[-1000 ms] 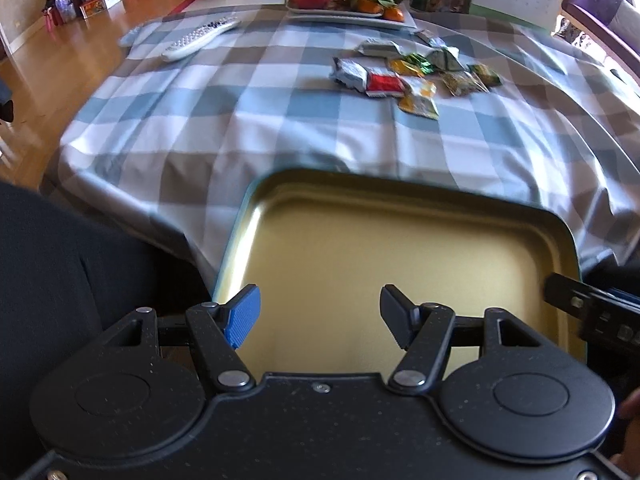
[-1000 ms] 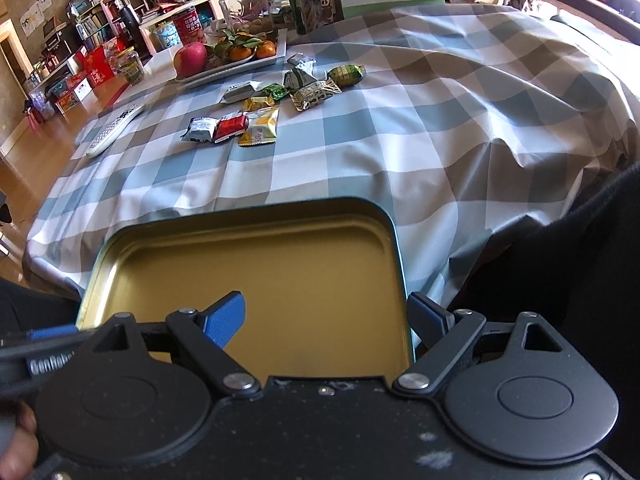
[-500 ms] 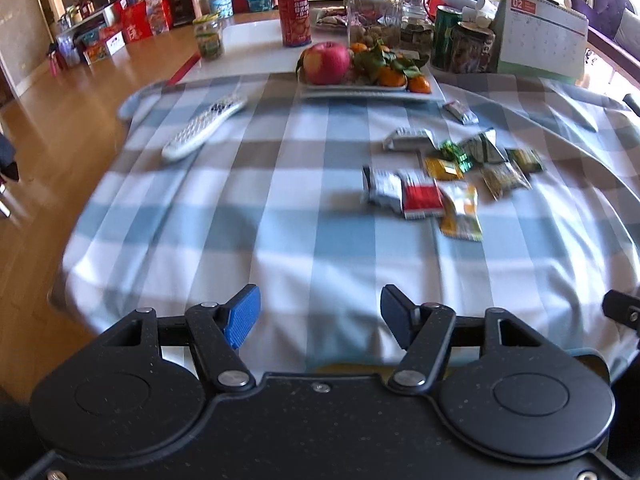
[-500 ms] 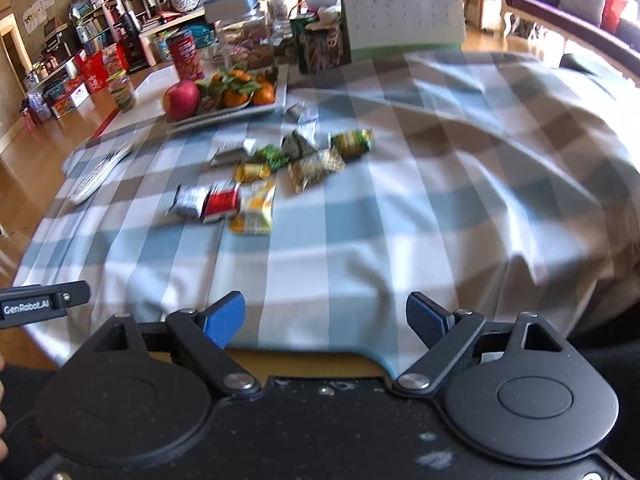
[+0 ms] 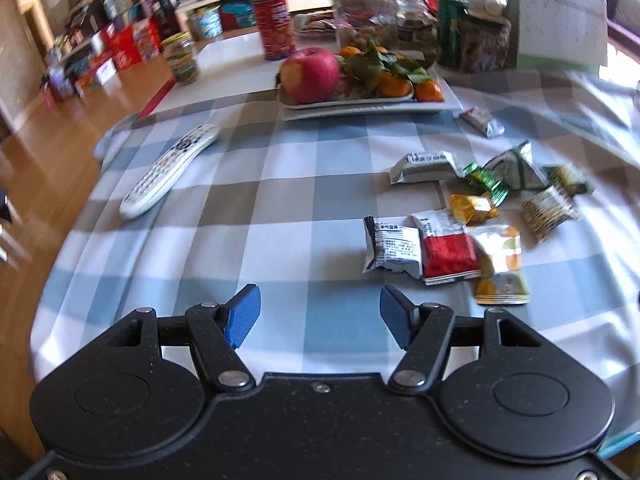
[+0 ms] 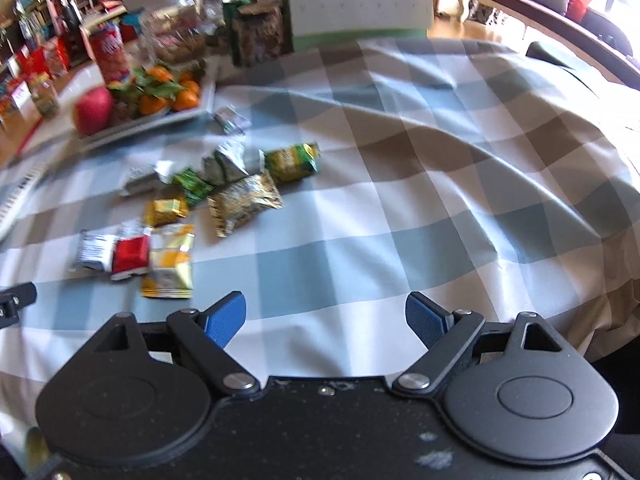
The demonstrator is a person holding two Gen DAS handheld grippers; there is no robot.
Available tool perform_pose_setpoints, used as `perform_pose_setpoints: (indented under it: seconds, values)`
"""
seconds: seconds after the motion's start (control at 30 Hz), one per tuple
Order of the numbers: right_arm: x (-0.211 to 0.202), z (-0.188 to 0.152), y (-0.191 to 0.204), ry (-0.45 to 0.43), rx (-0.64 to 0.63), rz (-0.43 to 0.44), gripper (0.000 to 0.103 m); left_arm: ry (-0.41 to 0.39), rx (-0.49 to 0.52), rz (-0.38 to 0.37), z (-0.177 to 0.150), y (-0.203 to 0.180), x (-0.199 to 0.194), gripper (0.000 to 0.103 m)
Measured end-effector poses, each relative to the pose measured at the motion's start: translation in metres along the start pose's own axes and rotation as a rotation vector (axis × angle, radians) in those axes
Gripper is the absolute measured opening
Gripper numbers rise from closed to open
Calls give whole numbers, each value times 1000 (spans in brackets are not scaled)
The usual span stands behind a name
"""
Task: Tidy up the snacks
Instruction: 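Move both open grippers forward over the table toward the snack packets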
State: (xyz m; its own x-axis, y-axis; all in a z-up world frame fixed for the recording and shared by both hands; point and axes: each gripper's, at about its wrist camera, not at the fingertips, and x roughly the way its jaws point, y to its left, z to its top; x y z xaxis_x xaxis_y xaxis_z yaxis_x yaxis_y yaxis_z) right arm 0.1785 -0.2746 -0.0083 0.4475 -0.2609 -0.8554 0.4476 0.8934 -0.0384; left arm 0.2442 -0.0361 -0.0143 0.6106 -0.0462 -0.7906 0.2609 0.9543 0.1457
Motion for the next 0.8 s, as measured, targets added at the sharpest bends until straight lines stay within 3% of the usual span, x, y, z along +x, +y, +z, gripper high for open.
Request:
perform_pose_setpoints:
  seconds: [0.13,0.3,0.57,0.7,0.8]
  values:
    - [17,-5,-4,13,5,-27,91,15,73,53,-5,-7,18,67]
    - [30,-6,-6,37,13,-30,91,87,69,11,-14,-7,29,67]
    - [30,-10,0,-1,-28,-59,91,49,90,68,-18,-8,33,67]
    - [32,-10,3,-20,-58,-72,91,88,102,67,-20,-9,41,68]
    - [36,-12,3,-6,-57,-68,91,72,130,66,-22,-12,37,68]
